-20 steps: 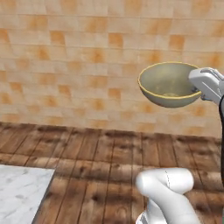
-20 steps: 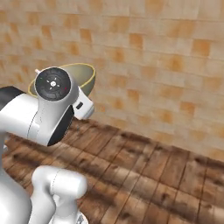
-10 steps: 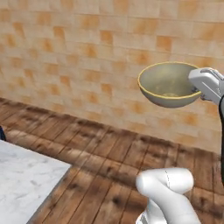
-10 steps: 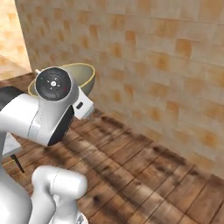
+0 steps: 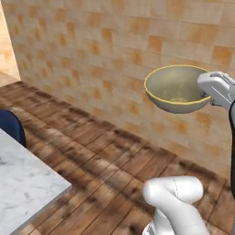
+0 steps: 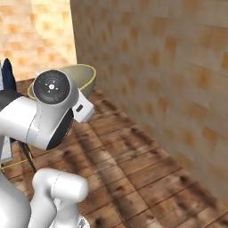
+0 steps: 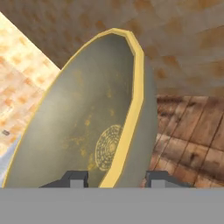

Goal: Take the smaller bowl and place it next to the appetizer plate on the dining counter , and place the larger bowl next to the plate with cooked food.

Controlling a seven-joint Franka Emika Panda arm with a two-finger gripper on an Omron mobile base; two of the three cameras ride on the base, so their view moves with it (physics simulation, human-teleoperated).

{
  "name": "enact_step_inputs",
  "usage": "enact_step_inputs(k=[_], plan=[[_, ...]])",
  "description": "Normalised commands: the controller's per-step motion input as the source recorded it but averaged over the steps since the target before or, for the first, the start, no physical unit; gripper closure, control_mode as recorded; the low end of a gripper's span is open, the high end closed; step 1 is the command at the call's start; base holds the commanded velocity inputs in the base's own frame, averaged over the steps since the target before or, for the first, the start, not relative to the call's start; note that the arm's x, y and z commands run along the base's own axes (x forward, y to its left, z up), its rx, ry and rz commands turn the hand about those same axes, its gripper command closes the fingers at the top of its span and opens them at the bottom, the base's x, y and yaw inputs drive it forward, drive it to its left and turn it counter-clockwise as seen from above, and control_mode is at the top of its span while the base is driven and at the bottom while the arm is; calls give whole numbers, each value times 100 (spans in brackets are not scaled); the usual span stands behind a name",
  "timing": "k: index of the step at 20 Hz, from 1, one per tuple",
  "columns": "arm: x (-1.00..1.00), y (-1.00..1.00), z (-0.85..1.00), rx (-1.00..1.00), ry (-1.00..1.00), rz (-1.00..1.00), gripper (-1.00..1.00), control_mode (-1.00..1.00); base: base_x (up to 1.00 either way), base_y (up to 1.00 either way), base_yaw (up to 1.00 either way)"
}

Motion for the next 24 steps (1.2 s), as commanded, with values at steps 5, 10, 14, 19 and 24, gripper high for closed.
enact_step_inputs(k=[5,10,14,19,24], plan=[[0,0,0,0,0,0,100,100,100,-51,47],[0,0,0,0,0,0,100,100,100,-29,50],[0,0,0,0,0,0,100,100,100,-2,52],[0,0,0,0,0,0,100,100,100,0,55],[0,0,0,0,0,0,100,100,100,-5,54]])
